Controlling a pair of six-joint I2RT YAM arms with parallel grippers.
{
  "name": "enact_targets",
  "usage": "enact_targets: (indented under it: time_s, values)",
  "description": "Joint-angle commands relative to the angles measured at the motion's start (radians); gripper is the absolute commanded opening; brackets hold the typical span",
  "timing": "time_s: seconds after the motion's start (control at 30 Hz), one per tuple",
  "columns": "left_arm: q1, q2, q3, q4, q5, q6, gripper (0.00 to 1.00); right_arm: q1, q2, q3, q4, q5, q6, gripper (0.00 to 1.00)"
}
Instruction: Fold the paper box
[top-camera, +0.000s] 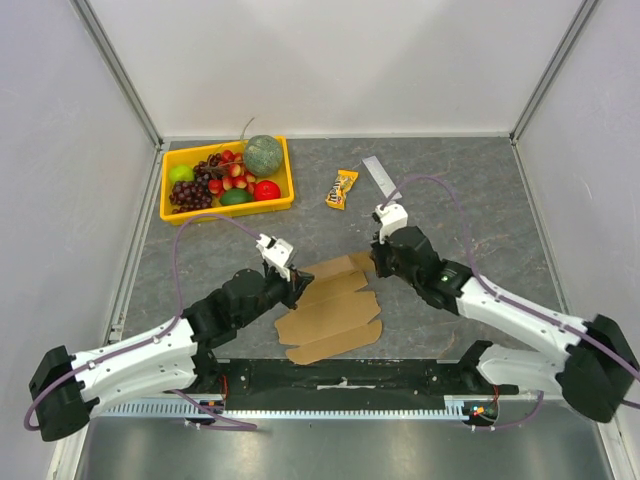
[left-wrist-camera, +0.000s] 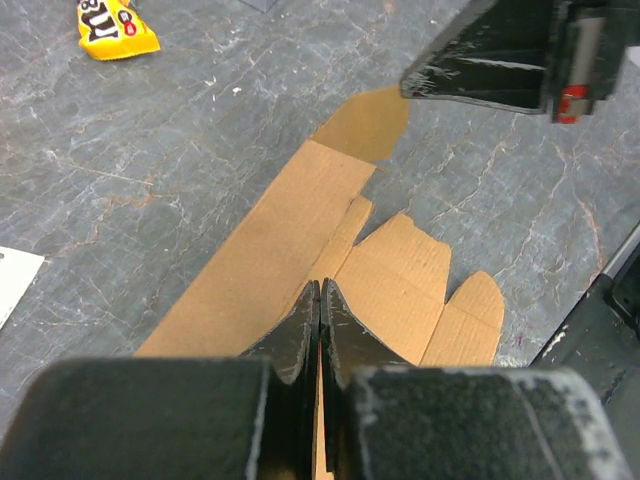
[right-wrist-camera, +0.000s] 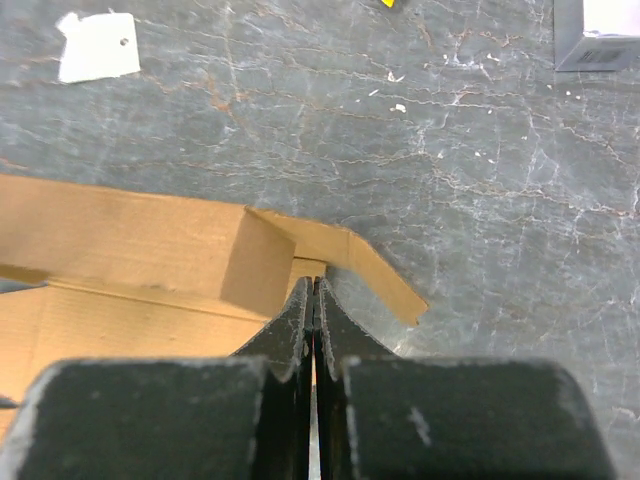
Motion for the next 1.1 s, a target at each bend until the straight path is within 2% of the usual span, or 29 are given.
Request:
enact_targets:
  time_s: [0.0, 0.17, 0.3, 0.4, 0.57, 0.67, 0.83, 1.07]
  values:
    - [-0.001, -0.034, 0.049, 0.04, -0.046, 0.035, 0.02, 0.058, -0.128, -0.038, -0.086, 0.016, 0.103, 0.0]
    - [0.001, -0.046, 0.054, 0.031, -0.066, 0.026, 0.02, 0.298, -0.132, -0.049, -0.12, 0.163, 0.243, 0.15]
    - [-0.001, -0.061, 0.051, 0.014, -0.049, 0.003, 0.02, 0.483, -0.075, -0.079, -0.085, 0.32, 0.399, 0.35]
    - [-0.002, -0.084, 0.04, 0.002, -0.051, -0.011, 0.02, 0.572, 0.015, -0.063, -0.085, 0.419, 0.48, 0.44]
    - [-0.001, -0.13, 0.022, -0.024, -0.067, -0.014, 0.02, 0.734, 0.199, 0.017, -0.144, 0.631, 0.623, 0.67]
    - [-0.001, -0.147, 0.018, -0.039, -0.075, -0.014, 0.02, 0.758, 0.296, 0.06, -0.164, 0.648, 0.7, 0.69]
    - [-0.001, -0.17, 0.017, -0.059, -0.078, -0.014, 0.02, 0.783, 0.414, 0.106, -0.129, 0.659, 0.7, 0.69]
    - [-0.001, -0.196, 0.005, -0.066, -0.086, -0.017, 0.02, 0.784, 0.46, 0.105, -0.105, 0.67, 0.702, 0.66]
